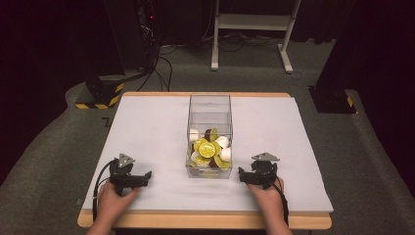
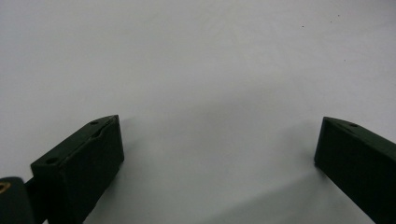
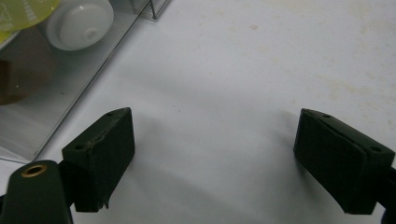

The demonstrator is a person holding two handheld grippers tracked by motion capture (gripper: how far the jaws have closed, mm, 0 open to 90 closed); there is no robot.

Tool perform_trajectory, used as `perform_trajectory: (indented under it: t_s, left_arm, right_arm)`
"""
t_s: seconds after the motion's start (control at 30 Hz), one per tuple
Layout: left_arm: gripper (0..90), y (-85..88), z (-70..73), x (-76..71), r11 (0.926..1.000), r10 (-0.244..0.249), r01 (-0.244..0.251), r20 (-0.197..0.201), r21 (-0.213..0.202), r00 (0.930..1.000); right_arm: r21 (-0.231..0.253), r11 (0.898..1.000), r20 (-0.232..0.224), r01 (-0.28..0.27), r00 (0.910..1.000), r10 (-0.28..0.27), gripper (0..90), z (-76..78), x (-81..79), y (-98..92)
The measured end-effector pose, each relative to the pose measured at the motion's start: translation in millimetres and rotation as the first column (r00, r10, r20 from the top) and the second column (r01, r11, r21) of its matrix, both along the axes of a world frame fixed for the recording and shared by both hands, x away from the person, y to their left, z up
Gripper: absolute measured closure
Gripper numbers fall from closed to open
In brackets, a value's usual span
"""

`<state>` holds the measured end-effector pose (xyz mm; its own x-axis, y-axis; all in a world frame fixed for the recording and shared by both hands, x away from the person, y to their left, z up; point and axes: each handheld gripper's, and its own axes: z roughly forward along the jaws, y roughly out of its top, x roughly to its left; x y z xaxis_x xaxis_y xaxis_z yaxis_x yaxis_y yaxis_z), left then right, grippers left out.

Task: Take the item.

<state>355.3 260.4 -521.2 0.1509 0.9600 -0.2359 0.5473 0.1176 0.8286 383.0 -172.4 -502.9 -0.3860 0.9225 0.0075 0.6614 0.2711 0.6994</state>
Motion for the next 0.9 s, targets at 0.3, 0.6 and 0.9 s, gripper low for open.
perform_trajectory:
  t_s: [0.3, 0.6, 0.9]
  left_arm:
    - [1.5, 0.0, 0.0, 0.0, 1.0000, 0.000, 0.000, 0.000, 0.000, 1.0000]
    - [1.5, 0.0, 0.0, 0.1, 1.0000, 0.000, 0.000, -0.001, 0.000, 1.0000]
    - [1.5, 0.1, 0.0, 0.0, 1.0000, 0.000, 0.000, 0.000, 0.001, 1.0000]
  right_arm:
    - [0.027, 0.999, 0.040, -0.028, 0.9989, 0.027, 10.4, 3.0, 0.2, -2.0]
    - [0.042, 0.998, 0.054, -0.039, 0.9978, 0.037, 10.3, 5.6, -1.9, -1.7]
    - [0.049, 0.997, 0.084, -0.055, 0.9952, 0.051, 10.3, 13.9, -4.1, -2.7]
